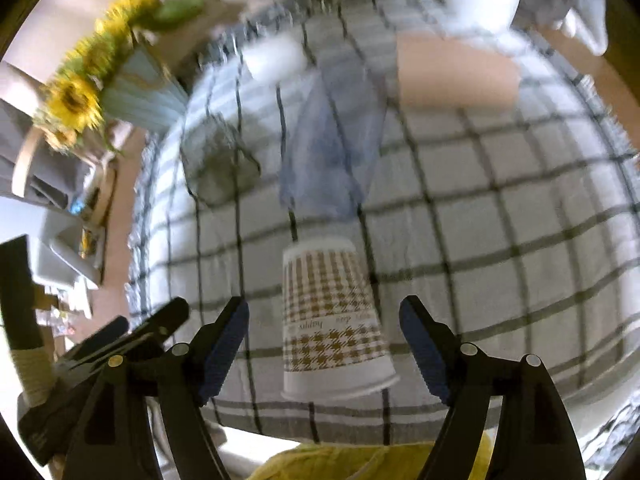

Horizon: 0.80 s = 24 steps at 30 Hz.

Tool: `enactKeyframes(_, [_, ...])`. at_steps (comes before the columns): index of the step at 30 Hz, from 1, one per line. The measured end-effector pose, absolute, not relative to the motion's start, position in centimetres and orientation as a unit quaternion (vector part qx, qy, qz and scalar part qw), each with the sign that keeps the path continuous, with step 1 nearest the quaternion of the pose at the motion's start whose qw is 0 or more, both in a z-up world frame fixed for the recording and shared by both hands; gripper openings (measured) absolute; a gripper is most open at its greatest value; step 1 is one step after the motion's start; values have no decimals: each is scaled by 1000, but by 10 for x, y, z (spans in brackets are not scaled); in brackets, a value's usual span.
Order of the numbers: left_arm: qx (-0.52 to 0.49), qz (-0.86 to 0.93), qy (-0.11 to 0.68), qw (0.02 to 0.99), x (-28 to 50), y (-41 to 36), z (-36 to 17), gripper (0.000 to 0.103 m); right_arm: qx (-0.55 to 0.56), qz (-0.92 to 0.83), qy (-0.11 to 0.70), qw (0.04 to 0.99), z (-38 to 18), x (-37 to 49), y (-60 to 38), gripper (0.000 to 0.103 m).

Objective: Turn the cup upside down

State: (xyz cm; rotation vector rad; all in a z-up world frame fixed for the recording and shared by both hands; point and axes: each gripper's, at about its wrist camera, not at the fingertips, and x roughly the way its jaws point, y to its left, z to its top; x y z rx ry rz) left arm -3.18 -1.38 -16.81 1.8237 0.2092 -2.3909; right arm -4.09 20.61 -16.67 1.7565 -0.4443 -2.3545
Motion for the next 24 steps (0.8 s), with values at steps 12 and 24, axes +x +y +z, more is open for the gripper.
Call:
enactKeyframes(12, [660,-746,83,-33,-74,60,-189,96,535,-817,-214,0,-134,-52,280,79])
enactKeyframes(24, [713,-692,104,-43,-95,95,-234,69,545,-805,-232,-21,-152,-53,321,79])
